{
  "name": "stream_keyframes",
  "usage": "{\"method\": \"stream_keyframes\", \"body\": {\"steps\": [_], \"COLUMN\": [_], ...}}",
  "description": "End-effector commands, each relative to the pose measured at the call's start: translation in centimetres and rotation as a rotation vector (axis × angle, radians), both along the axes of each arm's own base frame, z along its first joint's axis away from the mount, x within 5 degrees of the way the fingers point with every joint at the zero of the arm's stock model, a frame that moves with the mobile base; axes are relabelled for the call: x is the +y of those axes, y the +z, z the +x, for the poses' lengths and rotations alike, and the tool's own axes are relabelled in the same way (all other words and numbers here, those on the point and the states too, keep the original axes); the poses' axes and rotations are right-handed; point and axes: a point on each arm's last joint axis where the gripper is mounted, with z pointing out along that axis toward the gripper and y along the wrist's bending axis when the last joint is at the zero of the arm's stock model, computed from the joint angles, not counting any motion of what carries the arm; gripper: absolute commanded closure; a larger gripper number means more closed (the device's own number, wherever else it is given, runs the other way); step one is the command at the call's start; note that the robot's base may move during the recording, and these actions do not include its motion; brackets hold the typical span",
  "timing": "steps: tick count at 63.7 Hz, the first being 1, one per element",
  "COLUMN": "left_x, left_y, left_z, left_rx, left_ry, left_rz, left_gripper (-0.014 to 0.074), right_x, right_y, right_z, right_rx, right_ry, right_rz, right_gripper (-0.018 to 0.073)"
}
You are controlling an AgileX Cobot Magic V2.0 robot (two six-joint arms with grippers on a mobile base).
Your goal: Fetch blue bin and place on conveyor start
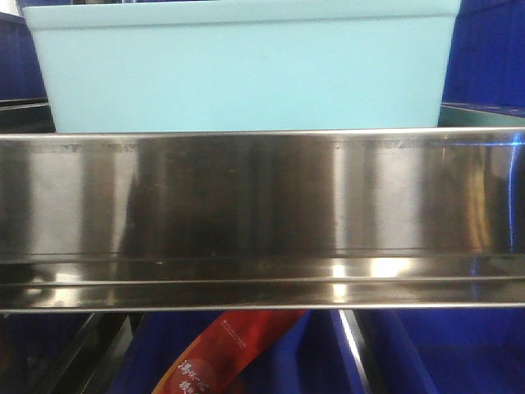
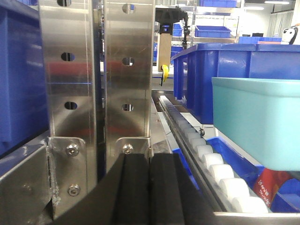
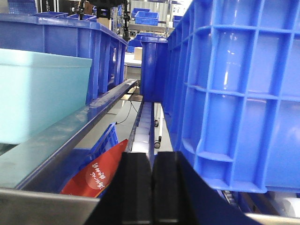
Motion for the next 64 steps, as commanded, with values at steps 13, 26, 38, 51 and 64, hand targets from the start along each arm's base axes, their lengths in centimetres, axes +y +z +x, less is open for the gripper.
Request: {"method": "stream_keyframes", "body": {"steps": [13,26,38,51,64], "left_x": [-0.01,-0.01,-0.01,-0.01,-0.01], "left_y": [0.24,0.24,0.24,0.26,0.26], "left_z": [-0.06,-0.06,-0.06,-0.07,-0.07], "left_rx": [-0.023,-0.023,-0.023,-0.025,-0.025], "left_ry": [-0.003,-0.003,-0.003,-0.003,-0.003], "left_rz": [-0.003,-0.003,-0.003,-0.003,-0.003], "left_gripper": [0.0707,0.0707,0.0707,0.0707,0.0707], "right_x": [0.02,0.02,0.02,0.01,0.01], "right_y": [0.2,0.2,0.2,0.28,0.28], "right_z": [-0.04,-0.04,-0.04,-0.05,-0.05], "right_rx": [-0.024,-0.024,-0.024,-0.033,-0.033], "right_ry": [0.003,0.003,0.003,0.003,0.003], "right_rz": [0.003,0.003,0.003,0.003,0.003], "right_gripper": [0.0721,0.0721,0.0721,0.0721,0.0721]}}
